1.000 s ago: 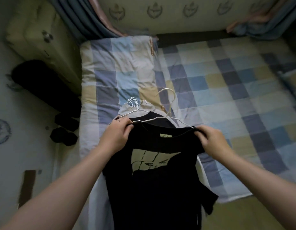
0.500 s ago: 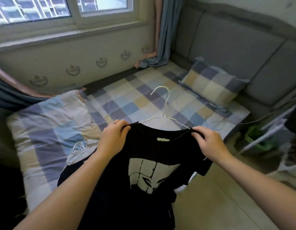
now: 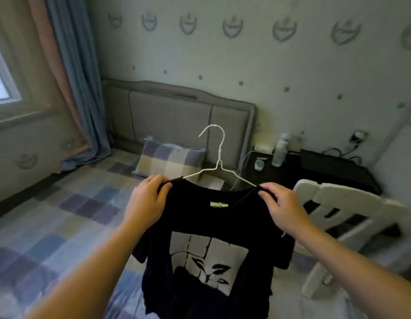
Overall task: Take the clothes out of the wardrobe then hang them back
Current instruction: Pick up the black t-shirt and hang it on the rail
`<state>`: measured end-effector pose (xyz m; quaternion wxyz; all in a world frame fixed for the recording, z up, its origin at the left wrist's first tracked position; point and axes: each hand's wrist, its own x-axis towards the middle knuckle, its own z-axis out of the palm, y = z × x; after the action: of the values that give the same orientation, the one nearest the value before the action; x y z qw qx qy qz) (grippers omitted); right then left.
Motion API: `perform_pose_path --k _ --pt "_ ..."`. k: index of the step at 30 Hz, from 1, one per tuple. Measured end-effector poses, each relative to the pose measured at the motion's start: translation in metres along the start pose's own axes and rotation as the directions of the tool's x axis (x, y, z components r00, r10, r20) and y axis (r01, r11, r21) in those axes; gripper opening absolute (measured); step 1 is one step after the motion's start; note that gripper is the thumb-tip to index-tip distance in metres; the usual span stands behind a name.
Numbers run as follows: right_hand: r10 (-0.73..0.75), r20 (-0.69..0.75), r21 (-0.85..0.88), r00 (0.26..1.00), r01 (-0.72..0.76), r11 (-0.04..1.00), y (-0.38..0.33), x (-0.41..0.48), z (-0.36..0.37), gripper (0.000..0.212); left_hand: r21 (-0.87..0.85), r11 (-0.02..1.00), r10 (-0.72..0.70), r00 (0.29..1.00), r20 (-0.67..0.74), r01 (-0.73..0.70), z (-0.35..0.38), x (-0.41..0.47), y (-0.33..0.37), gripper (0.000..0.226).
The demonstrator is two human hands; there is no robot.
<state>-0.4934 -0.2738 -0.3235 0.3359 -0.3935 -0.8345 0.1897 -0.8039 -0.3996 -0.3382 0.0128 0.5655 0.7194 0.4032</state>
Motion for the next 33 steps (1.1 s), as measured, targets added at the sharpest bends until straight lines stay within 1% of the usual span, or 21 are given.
perform_pose_path --k 4,6,10,14,17,19,22,26,30,33 --pt "0.088 -0.127 -0.102 0.988 -0.101 0.99 0.057 -0.001 -0.088 0.02 -0.094 0.988 0.13 0.989 0.076 -0.122 0.075 0.059 0.075 0.012" --pt "0.099 -0.209 -0.155 0.973 -0.133 0.979 0.08 -0.002 -0.13 0.018 -0.137 0.974 0.192 0.977 0.088 -0.179 0.111 0.088 0.116 0.01" --pt "0.133 -0.389 -0.243 0.912 -0.241 0.94 0.122 -0.008 -0.21 0.016 -0.25 0.924 0.322 0.942 0.096 -0.29 0.18 0.141 0.202 0.013" --pt "0.171 -0.512 -0.304 0.842 -0.364 0.88 0.152 -0.013 -0.284 0.016 -0.37 0.845 0.456 0.882 0.118 -0.387 0.247 0.191 0.287 0.015" --pt "0.161 -0.608 -0.346 0.778 -0.442 0.828 0.164 -0.018 -0.333 0.017 -0.468 0.755 0.566 0.817 0.111 -0.46 0.295 0.229 0.352 0.013" --pt "0.135 -0.669 -0.384 0.731 -0.496 0.779 0.169 -0.021 -0.364 0.016 -0.548 0.683 0.633 0.765 0.116 -0.482 0.322 0.25 0.399 0.012" --pt "0.122 -0.764 -0.4 0.633 -0.614 0.68 0.17 -0.026 -0.41 0.016 -0.661 0.562 0.722 0.685 0.099 -0.497 0.357 0.274 0.473 0.012" --pt "0.105 -0.842 -0.41 0.529 -0.755 0.512 0.158 -0.032 -0.462 0.018 -0.754 0.38 0.824 0.567 0.012 -0.536 0.395 0.296 0.57 0.013" --pt "0.076 -0.887 -0.411 0.455 -0.854 0.319 0.134 -0.043 -0.5 0.019 -0.818 0.215 0.885 0.46 -0.067 -0.534 0.42 0.296 0.664 0.013" --pt "0.068 -0.908 -0.403 0.414 -0.905 0.134 0.111 -0.055 -0.525 0.021 -0.859 0.128 0.907 0.408 -0.101 -0.496 0.427 0.281 0.73 0.014"
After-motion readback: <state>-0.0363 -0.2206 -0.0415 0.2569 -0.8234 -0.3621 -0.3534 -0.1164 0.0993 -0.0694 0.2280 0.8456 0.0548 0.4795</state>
